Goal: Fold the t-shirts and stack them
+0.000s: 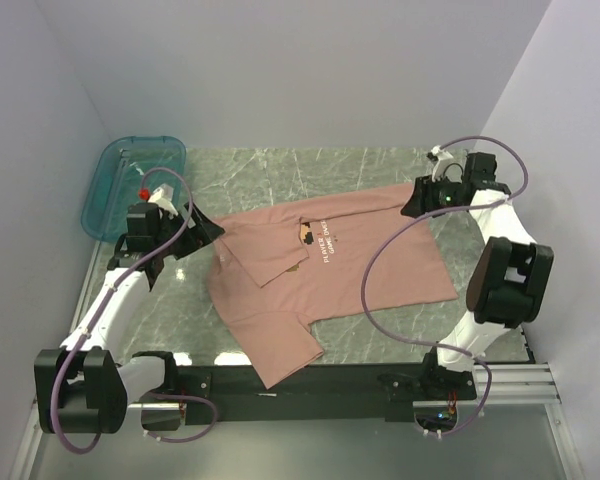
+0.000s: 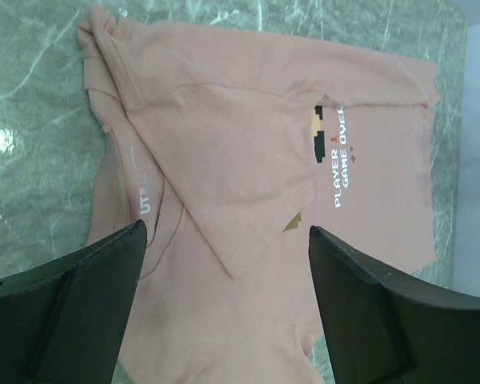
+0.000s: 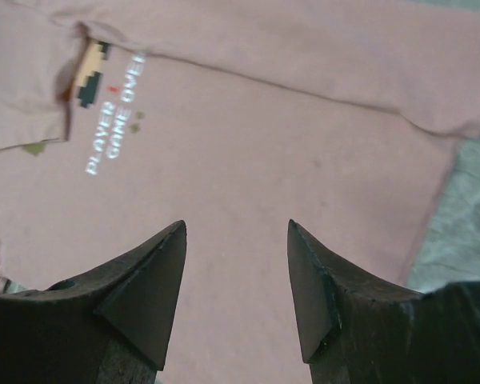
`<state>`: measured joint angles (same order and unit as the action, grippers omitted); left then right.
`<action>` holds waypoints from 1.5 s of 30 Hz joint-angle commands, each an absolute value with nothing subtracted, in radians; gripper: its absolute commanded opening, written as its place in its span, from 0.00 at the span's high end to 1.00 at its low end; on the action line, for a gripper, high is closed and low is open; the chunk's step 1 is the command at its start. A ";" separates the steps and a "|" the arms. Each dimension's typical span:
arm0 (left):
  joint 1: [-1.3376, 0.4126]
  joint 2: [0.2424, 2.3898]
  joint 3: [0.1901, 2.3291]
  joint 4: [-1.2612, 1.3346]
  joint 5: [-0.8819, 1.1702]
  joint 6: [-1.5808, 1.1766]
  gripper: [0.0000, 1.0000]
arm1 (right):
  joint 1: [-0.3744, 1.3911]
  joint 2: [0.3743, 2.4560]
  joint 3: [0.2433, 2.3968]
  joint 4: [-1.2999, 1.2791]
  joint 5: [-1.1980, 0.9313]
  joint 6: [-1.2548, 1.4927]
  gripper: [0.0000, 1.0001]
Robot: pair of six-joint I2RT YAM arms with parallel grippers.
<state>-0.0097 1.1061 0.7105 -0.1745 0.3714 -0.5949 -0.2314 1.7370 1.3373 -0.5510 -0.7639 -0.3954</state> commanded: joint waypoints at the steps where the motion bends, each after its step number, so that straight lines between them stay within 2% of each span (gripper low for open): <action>1: -0.009 1.078 0.713 -0.187 0.388 -0.571 0.13 | -0.215 1.628 1.295 -0.479 -0.848 -0.440 0.40; 5: -0.009 1.144 0.742 -0.147 0.351 -0.600 0.17 | -0.212 1.632 1.328 -0.472 -0.819 -0.384 0.40; 10: -0.009 1.330 0.836 -0.092 0.333 -0.650 0.37 | -0.212 1.764 1.469 -0.549 -0.787 -0.322 0.40; 14: -0.011 1.489 0.946 -0.100 0.273 -0.641 0.40 | -0.215 1.965 1.691 -0.640 -0.767 -0.290 0.41; 17: -0.011 1.558 1.005 -0.118 0.218 -0.635 0.40 | -0.213 2.040 1.753 -0.640 -0.775 -0.235 0.41; 25: -0.015 1.756 1.127 -0.129 0.195 -0.640 0.43 | -0.213 2.092 1.750 -0.584 -0.792 -0.204 0.41; 37: -0.034 1.879 1.201 -0.146 0.190 -0.637 0.48 | -0.229 2.089 1.738 -0.569 -0.804 -0.193 0.41; 40: -0.035 1.904 1.215 -0.146 0.190 -0.638 0.52 | -0.229 2.088 1.738 -0.571 -0.810 -0.190 0.41; 45: -0.037 1.940 1.258 -0.156 0.193 -0.637 0.67 | -0.233 2.085 1.732 -0.571 -0.810 -0.193 0.41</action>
